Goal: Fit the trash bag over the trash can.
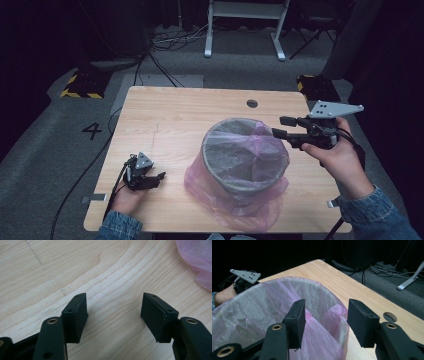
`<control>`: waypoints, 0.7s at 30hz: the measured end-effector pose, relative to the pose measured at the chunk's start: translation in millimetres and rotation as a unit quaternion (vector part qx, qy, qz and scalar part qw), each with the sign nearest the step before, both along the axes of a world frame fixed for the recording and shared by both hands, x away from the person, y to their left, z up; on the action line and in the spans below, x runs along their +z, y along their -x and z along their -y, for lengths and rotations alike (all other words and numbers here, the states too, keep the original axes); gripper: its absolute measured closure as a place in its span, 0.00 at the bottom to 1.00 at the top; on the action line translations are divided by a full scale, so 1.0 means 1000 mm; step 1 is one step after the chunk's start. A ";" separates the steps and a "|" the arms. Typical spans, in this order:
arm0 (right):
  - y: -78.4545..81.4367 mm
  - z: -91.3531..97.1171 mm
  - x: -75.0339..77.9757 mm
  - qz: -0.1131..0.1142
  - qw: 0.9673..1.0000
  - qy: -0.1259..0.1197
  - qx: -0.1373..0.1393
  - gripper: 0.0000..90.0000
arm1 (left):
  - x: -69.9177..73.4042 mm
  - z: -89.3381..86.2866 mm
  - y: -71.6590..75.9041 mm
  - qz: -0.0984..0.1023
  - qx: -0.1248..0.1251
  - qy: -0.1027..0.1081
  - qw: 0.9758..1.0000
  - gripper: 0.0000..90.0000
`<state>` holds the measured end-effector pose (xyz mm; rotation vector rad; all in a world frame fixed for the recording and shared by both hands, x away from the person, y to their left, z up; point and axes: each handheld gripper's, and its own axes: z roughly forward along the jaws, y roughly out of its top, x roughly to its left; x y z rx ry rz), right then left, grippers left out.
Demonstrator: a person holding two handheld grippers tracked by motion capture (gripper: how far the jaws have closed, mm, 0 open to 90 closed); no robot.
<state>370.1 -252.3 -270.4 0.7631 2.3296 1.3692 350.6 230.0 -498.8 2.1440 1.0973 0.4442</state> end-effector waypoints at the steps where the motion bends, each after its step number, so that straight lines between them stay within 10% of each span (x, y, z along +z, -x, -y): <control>1: -0.001 -0.002 0.001 -0.003 1.000 0.000 0.000 0.55 | -0.001 -0.001 0.000 0.001 0.002 0.003 1.000 0.41; 21: -0.012 -0.043 0.003 -0.003 0.999 -0.033 -0.025 0.65 | -0.005 -0.003 0.001 0.017 0.001 0.017 1.000 0.38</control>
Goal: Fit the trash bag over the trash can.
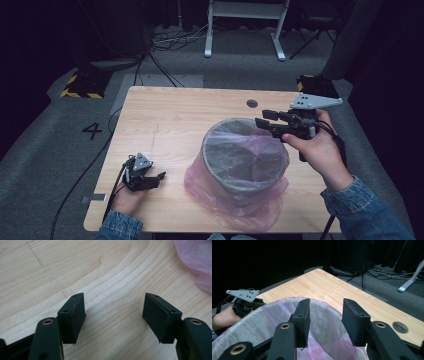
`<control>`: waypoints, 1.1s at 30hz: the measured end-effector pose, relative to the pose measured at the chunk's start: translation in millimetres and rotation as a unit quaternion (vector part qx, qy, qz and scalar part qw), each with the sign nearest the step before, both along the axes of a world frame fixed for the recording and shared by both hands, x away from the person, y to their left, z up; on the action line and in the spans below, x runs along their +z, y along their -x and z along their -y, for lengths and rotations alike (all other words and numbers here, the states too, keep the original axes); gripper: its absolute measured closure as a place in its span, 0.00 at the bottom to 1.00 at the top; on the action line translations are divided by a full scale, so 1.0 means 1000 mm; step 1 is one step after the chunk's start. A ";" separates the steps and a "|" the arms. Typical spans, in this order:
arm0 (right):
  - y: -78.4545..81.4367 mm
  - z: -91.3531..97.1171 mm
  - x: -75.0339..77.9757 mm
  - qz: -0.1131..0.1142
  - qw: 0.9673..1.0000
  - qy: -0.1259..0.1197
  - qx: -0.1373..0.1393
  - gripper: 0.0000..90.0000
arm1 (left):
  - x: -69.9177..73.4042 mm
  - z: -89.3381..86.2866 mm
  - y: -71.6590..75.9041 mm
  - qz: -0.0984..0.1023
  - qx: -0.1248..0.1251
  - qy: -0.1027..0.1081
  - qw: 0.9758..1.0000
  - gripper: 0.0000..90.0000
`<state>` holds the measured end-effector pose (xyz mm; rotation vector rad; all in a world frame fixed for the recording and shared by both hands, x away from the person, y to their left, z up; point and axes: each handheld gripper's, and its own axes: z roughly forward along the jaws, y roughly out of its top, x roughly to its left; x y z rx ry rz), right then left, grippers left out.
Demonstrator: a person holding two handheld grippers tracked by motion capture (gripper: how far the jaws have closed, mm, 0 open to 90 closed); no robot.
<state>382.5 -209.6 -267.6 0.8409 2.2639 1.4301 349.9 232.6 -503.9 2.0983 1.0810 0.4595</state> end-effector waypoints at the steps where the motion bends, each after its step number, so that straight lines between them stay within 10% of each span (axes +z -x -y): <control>1: -0.001 -0.004 -0.001 0.000 1.000 0.002 0.003 0.65 | 0.000 0.000 0.000 0.000 0.000 0.000 1.000 0.38; 14: -0.022 -0.047 -0.023 -0.010 0.999 0.027 0.025 0.77 | 0.000 0.001 0.000 -0.001 0.004 -0.001 1.000 0.38; 33: -0.036 -0.086 -0.081 -0.076 0.991 0.092 0.057 0.46 | 0.000 0.002 0.001 0.001 0.012 -0.001 1.000 0.38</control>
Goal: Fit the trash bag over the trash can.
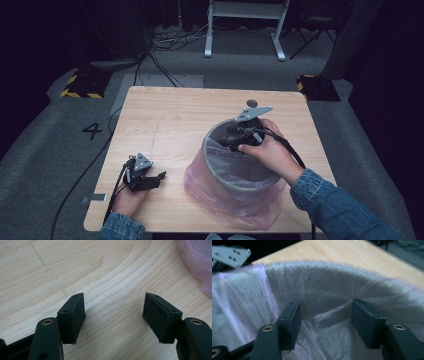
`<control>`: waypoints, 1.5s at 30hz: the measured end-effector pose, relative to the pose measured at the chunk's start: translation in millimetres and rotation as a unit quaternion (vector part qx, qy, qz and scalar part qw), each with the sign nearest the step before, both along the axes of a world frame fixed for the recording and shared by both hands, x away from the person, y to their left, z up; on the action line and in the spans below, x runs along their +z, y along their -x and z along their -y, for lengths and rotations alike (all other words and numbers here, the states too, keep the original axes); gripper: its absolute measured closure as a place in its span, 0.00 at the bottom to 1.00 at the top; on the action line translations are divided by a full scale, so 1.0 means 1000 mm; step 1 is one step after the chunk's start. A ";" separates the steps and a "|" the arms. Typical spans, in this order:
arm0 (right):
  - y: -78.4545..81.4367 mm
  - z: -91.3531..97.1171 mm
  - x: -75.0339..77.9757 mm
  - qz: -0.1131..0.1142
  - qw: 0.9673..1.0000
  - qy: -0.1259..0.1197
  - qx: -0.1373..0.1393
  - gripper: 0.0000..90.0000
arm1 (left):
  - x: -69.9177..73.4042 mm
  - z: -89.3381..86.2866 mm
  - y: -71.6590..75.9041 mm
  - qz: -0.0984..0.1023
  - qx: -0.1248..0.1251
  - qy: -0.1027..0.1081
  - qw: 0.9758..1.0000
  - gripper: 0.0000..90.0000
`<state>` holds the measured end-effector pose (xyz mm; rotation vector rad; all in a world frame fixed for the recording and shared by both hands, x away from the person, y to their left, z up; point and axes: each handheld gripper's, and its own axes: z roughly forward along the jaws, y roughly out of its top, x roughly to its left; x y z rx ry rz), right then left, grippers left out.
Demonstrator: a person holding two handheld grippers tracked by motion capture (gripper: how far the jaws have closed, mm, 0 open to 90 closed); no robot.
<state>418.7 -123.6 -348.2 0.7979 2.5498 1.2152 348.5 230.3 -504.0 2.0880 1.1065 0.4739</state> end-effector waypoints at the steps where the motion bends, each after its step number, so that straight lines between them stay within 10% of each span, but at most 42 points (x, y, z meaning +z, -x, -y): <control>1: 0.000 -0.002 -0.004 -0.009 1.000 0.003 0.003 0.43 | 0.000 0.000 0.000 0.000 0.000 0.000 1.000 0.38; 13: 0.002 -0.013 -0.028 -0.060 0.996 0.066 0.025 0.33 | 0.000 0.000 -0.001 -0.001 -0.001 0.000 1.000 0.38; 19: 0.001 -0.016 -0.042 -0.101 0.987 0.113 0.049 0.31 | 0.000 0.000 -0.001 -0.001 -0.001 0.000 1.000 0.38; 32: 0.004 -0.030 -0.062 -0.147 0.978 0.136 0.062 0.30 | 0.000 0.000 -0.001 -0.002 -0.001 0.000 1.000 0.38; 45: 0.016 -0.010 0.008 -0.070 0.994 0.055 0.056 0.38 | 0.000 0.000 -0.001 -0.001 -0.002 0.000 1.000 0.37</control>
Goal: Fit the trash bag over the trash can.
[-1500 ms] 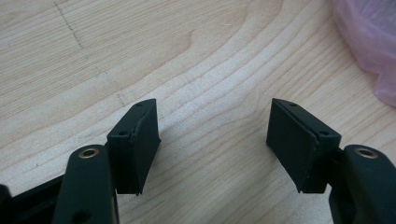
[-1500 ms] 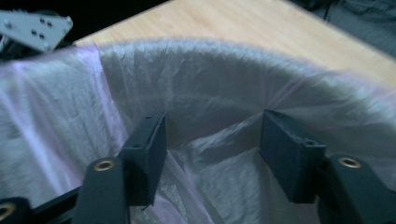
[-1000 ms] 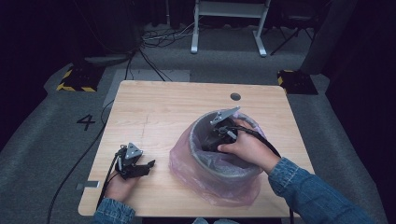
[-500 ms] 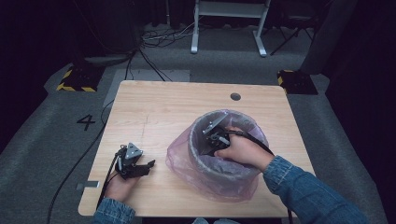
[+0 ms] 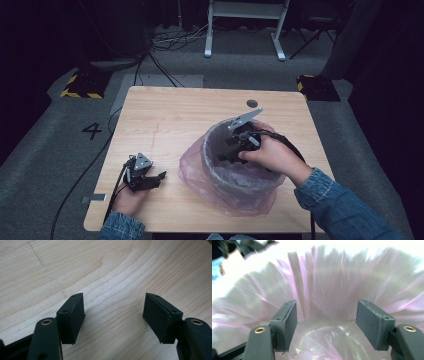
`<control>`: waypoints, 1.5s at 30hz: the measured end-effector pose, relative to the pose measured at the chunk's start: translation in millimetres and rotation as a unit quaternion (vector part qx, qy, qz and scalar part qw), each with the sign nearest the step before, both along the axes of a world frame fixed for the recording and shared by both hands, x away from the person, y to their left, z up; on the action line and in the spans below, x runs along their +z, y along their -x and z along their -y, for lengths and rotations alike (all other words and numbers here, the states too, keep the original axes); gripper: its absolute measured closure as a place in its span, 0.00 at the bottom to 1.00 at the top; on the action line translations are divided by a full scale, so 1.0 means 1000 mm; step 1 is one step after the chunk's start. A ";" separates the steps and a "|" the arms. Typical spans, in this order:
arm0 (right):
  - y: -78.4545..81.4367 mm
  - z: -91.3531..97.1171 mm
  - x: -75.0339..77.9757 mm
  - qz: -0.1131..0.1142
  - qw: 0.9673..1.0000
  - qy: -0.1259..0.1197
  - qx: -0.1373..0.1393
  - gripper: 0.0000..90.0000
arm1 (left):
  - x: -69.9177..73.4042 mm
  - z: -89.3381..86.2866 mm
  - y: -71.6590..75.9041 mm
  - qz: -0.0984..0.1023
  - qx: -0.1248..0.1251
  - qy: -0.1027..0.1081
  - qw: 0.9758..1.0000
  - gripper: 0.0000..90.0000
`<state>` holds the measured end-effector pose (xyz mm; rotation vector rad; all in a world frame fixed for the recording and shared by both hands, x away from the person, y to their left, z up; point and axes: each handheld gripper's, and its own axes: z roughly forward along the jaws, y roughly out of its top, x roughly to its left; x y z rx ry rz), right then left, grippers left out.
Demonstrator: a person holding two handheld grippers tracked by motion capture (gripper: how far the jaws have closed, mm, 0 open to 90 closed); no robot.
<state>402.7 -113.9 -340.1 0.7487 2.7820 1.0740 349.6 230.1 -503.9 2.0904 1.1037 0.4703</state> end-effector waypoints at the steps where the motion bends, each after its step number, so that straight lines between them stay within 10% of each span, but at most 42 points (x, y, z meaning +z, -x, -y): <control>1: 0.001 0.002 0.006 0.006 1.000 -0.009 0.002 0.38 | 0.000 0.000 0.000 0.000 0.000 0.000 1.000 0.37; 7: 0.008 0.014 0.034 0.041 0.998 -0.049 0.015 0.40 | 0.000 0.000 0.000 0.000 0.000 0.000 1.000 0.37; 12: 0.024 0.017 0.055 0.072 0.989 -0.086 0.092 0.40 | 0.000 0.000 0.000 0.000 0.000 0.000 1.000 0.37; 23: 0.035 0.006 0.039 0.082 0.975 -0.020 0.206 0.42 | 0.000 0.000 0.000 0.000 0.000 0.000 1.000 0.37; 33: 0.032 -0.020 -0.014 0.046 0.975 0.104 0.192 0.37 | 0.000 0.000 0.000 0.000 0.000 0.000 1.000 0.37; 45: 0.016 -0.033 -0.057 -0.010 0.986 0.138 0.094 0.32 | 0.000 0.000 0.000 0.001 -0.001 -0.002 1.000 0.37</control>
